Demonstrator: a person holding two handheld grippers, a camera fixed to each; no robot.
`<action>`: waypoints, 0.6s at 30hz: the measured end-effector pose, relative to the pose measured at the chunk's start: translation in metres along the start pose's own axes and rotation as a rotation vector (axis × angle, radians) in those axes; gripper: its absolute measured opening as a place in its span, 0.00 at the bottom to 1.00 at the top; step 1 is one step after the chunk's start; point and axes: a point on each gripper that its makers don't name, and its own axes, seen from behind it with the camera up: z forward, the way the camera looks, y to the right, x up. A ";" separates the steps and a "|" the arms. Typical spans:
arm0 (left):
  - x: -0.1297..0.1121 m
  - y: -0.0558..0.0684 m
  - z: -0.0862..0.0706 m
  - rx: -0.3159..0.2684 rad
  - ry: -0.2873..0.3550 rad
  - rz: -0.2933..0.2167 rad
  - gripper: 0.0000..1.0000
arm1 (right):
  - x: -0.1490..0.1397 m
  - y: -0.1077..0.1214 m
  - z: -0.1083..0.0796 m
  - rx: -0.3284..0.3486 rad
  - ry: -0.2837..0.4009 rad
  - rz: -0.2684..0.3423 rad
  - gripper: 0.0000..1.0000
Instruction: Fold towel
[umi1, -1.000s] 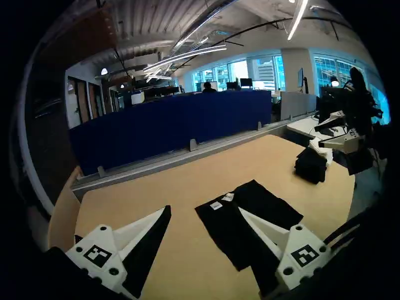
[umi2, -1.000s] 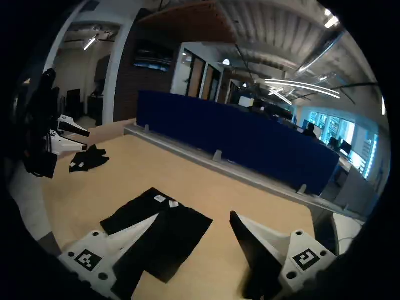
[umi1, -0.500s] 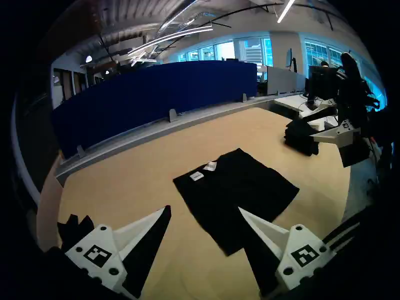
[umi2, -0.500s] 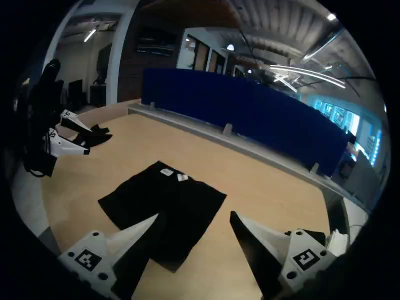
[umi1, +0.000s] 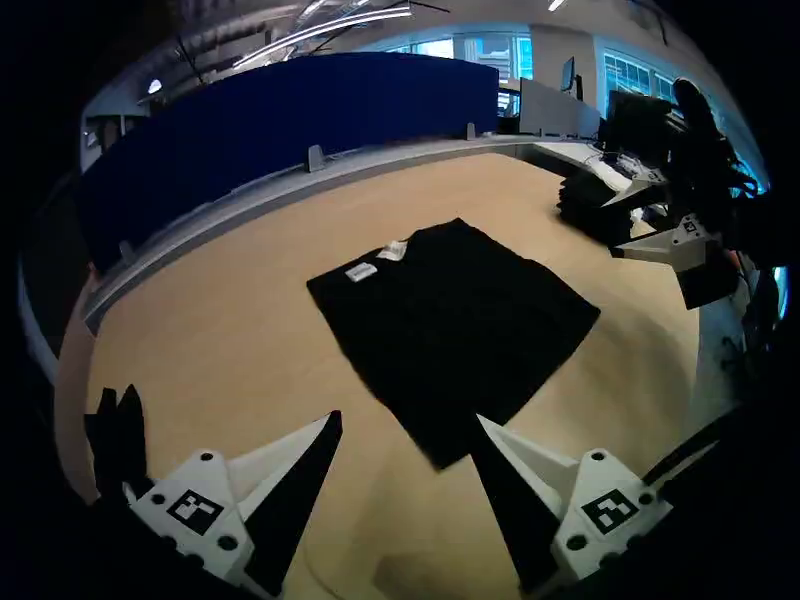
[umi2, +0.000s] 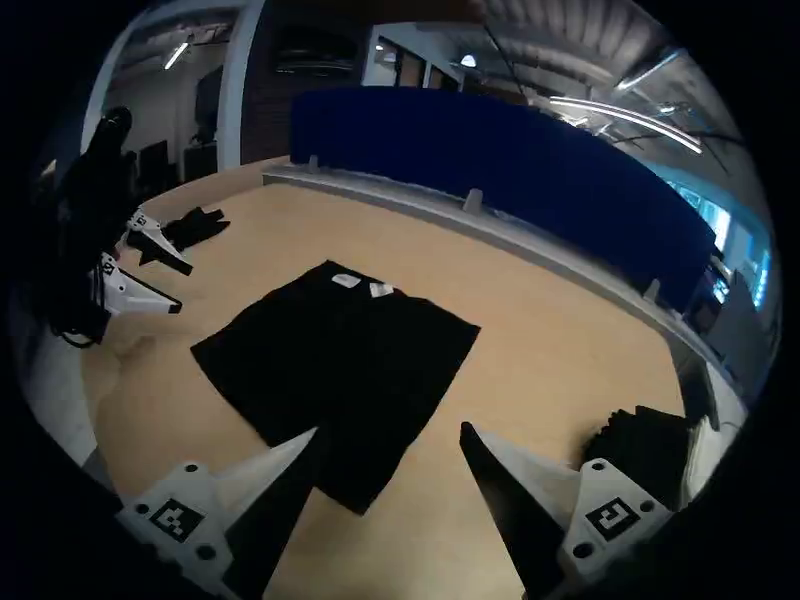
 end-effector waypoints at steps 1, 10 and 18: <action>-0.004 0.001 0.003 -0.005 -0.010 0.001 0.89 | -0.004 -0.001 0.002 0.002 -0.008 0.001 1.00; -0.033 0.010 0.026 -0.045 -0.086 0.008 0.89 | -0.039 -0.011 0.013 0.028 -0.080 -0.010 1.00; -0.049 0.016 0.036 -0.078 -0.134 0.002 0.89 | -0.065 -0.017 0.020 0.046 -0.135 -0.001 1.00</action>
